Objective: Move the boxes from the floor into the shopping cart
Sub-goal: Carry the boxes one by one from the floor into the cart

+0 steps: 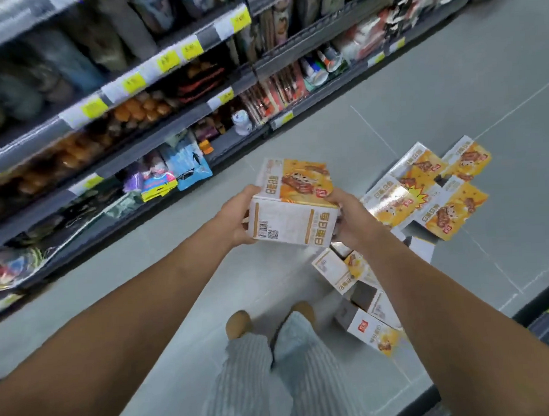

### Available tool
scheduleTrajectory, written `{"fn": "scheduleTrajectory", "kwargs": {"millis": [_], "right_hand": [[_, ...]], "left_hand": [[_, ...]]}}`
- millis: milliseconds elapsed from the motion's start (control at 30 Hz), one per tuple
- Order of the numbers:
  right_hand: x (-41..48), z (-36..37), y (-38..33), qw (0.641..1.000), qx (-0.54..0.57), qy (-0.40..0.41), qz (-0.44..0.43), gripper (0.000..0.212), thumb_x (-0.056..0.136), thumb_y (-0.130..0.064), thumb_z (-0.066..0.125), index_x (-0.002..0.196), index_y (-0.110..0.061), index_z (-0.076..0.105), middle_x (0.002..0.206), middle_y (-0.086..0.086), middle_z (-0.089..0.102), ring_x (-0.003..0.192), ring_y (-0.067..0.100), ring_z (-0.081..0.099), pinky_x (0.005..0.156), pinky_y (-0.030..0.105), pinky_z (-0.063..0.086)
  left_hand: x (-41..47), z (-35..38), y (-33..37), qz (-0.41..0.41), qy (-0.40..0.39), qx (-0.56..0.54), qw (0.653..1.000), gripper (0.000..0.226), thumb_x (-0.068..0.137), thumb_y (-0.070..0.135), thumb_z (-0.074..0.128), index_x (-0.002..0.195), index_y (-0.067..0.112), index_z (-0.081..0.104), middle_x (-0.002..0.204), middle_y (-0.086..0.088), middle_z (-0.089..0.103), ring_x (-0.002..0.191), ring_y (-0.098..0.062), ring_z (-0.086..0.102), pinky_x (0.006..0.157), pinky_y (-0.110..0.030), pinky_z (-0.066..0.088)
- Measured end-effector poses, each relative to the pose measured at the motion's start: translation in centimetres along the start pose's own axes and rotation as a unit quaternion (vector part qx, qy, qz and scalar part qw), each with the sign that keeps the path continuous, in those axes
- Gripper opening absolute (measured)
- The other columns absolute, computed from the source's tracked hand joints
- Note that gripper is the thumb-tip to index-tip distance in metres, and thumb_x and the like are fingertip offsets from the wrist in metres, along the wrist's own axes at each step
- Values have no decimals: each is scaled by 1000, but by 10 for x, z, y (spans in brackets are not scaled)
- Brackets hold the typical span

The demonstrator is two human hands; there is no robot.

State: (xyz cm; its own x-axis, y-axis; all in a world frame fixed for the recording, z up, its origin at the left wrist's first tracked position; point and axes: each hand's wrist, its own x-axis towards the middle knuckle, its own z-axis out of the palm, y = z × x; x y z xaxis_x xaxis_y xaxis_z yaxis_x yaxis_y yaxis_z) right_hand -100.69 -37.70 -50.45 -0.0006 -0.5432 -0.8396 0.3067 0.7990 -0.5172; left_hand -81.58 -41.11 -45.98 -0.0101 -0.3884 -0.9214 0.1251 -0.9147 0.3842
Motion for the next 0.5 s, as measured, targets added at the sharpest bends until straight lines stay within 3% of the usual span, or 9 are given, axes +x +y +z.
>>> {"fn": "scheduleTrajectory", "kwargs": {"millis": [133, 200, 267, 367, 500], "right_hand": [[-21, 66, 10, 996, -51, -60, 41, 38, 63, -32, 56, 99, -20, 56, 91, 9, 63, 81, 24, 60, 74, 32, 47], [-30, 112, 23, 992, -95, -60, 53, 43, 70, -42, 60, 108, -22, 59, 108, 11, 64, 94, 27, 62, 75, 34, 49], [-39, 155, 40, 984, -146, -76, 64, 52, 75, -54, 61, 117, -24, 64, 116, 8, 69, 106, 28, 64, 85, 40, 50], [-64, 232, 83, 965, -225, -112, 79, 56, 76, -59, 63, 121, -26, 66, 115, 7, 72, 110, 29, 65, 92, 44, 48], [-104, 328, 148, 942, -285, -165, 69, 49, 83, -56, 60, 120, -25, 66, 117, 7, 71, 113, 29, 64, 93, 42, 48]], "left_hand": [[-31, -85, -14, 52, 12, 14, 998, 17, 94, 32, 49, 94, 18, 60, 79, -7, 60, 83, -25, 58, 75, -42, 51], [-50, -141, -31, 79, 12, -6, 997, 17, 95, 32, 46, 90, 20, 59, 78, -6, 57, 78, -25, 55, 80, -41, 47], [-69, -190, -52, 102, 21, -21, 994, 16, 94, 32, 47, 96, 21, 57, 81, -5, 55, 74, -22, 54, 73, -36, 48], [-103, -275, -93, 129, 40, -62, 989, 21, 94, 33, 47, 110, 20, 54, 85, -3, 58, 77, -20, 55, 65, -33, 49], [-152, -379, -150, 130, 60, -133, 981, 16, 91, 33, 46, 96, 25, 58, 90, -5, 58, 86, -22, 54, 71, -34, 48]]}}
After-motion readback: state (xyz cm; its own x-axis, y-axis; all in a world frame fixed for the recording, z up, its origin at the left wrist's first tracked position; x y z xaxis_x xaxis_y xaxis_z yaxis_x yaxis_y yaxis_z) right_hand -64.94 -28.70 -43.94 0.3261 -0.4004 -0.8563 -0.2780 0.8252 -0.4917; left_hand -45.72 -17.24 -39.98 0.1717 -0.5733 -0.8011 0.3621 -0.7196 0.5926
